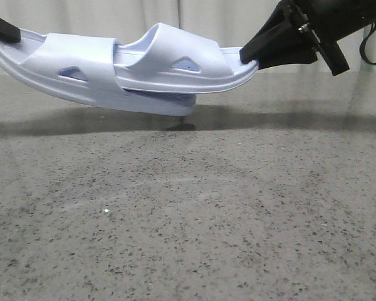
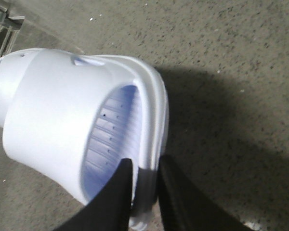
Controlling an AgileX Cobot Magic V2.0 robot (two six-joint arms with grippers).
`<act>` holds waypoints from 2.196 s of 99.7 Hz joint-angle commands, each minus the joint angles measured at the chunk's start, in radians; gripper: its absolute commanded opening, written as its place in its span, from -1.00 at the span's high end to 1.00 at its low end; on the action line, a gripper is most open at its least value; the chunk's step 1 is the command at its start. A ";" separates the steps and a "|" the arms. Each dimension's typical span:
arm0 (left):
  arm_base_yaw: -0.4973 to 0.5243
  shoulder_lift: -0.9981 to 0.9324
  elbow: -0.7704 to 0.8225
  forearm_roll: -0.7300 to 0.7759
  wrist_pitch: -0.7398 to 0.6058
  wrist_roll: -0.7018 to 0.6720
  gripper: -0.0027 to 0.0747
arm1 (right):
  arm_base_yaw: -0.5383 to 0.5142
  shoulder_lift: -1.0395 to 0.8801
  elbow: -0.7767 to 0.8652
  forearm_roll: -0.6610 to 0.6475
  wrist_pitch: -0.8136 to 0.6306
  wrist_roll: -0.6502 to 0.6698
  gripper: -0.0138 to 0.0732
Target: Insert blue slippers together front up
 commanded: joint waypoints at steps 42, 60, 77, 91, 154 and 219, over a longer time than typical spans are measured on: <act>0.056 -0.038 -0.027 -0.021 0.165 -0.009 0.89 | -0.219 -0.086 -0.036 0.089 0.389 -0.014 0.31; 0.054 -0.038 -0.027 0.034 0.085 -0.009 0.89 | -0.248 -0.148 -0.036 0.078 0.392 -0.012 0.31; 0.054 -0.038 -0.027 0.131 -0.027 -0.009 0.89 | -0.248 -0.187 -0.036 0.050 0.384 -0.003 0.31; 0.054 -0.038 -0.027 0.151 -0.041 0.088 0.69 | -0.248 -0.206 -0.036 0.032 0.383 0.006 0.31; 0.054 -0.107 -0.222 0.179 0.143 0.094 0.23 | -0.301 -0.340 -0.036 -0.106 0.336 0.024 0.44; -0.073 -0.532 -0.133 0.414 -0.472 0.096 0.89 | -0.155 -0.591 0.273 0.008 -0.161 -0.007 0.90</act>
